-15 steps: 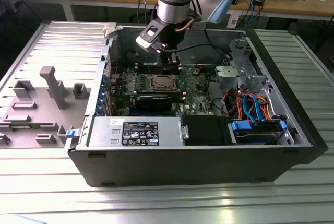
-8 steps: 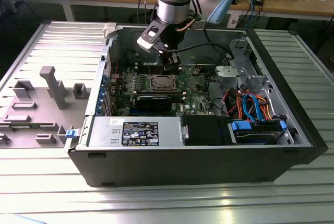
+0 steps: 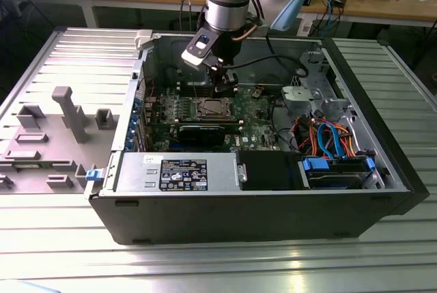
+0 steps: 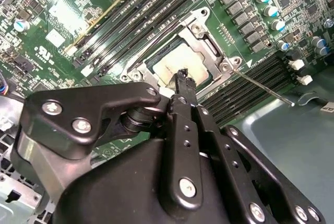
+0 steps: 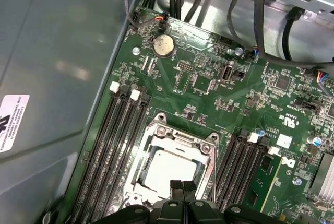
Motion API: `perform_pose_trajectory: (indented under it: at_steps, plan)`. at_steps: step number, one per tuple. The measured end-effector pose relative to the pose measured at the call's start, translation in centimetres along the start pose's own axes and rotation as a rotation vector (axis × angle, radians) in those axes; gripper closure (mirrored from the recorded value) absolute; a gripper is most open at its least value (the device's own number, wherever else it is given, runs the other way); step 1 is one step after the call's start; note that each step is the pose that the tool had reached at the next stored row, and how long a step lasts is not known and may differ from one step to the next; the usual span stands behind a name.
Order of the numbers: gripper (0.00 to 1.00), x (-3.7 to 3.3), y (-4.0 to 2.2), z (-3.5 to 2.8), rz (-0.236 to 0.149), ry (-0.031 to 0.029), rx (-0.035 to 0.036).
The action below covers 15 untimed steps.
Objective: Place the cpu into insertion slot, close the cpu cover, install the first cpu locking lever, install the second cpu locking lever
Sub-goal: 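Install the first cpu locking lever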
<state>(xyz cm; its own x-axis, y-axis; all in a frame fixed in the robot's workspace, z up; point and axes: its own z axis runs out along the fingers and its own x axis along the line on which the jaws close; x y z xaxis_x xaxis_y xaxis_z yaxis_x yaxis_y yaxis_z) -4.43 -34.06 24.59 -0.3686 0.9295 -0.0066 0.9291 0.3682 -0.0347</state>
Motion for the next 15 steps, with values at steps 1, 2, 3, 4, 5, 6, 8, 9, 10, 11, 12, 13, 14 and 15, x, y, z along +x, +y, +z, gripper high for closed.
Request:
perform_pose_trajectory:
  at_steps: [1,2,3,4,5,6,8,9,10,11,12,13,14,15]
  plan:
    - [0.89,0.0,0.0,0.0,-0.009,-0.0003,-0.0001]
    - [0.89,0.0,0.0,0.0,-0.019,-0.0006,-0.0002]
    - [0.89,0.0,0.0,0.0,-0.029,-0.001,-0.0002]
    - [0.89,0.0,0.0,0.0,-0.037,-0.0013,-0.0003]
    - [0.89,0.0,0.0,0.0,-0.048,-0.0017,-0.0003]
    - [0.89,0.0,0.0,0.0,-0.081,-0.0028,-0.0006]
    - [0.89,0.0,0.0,0.0,-0.139,-0.0049,-0.001]
    - [0.89,0.0,0.0,0.0,-0.176,-0.0061,-0.0013]
    - [0.89,0.0,0.0,0.0,-0.186,-0.0064,-0.0013]
    - [0.89,0.0,0.0,0.0,-0.194,-0.0067,-0.0013]
    - [0.89,0.0,0.0,0.0,-0.204,-0.007,-0.0014]
    - [0.89,0.0,0.0,0.0,-0.214,-0.0074,-0.0015]
    - [0.89,0.0,0.0,0.0,-0.223,-0.0077,-0.0015]
    - [0.89,0.0,0.0,0.0,-0.23,-0.008,-0.0015]
